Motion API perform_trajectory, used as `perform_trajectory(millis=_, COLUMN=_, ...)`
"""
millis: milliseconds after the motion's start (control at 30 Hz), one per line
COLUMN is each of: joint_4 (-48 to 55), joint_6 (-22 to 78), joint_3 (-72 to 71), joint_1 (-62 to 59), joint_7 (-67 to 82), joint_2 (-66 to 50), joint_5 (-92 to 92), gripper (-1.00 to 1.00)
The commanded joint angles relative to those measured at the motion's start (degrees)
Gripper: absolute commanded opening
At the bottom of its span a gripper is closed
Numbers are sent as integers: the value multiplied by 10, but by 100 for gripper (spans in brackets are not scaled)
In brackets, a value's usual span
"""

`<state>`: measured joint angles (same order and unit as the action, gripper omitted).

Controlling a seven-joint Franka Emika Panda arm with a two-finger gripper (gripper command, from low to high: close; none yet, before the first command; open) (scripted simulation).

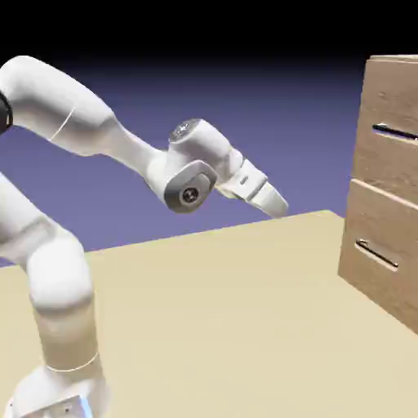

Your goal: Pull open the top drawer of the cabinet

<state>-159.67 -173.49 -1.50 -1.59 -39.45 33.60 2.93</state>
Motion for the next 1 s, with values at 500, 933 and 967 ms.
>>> perform_trajectory(millis=500, joint_4=177, joint_6=69, joint_3=-200, joint_1=-302, joint_7=399, joint_2=124, joint_5=389, gripper=0)
perform_trajectory(millis=933, joint_4=321, joint_6=125, joint_3=-362, joint_1=-547, joint_7=723, joint_2=225, joint_5=706, gripper=0)
perform_trajectory(millis=967, joint_4=332, joint_6=129, joint_3=-374, joint_1=-566, joint_7=748, joint_2=233, joint_5=730, gripper=0)
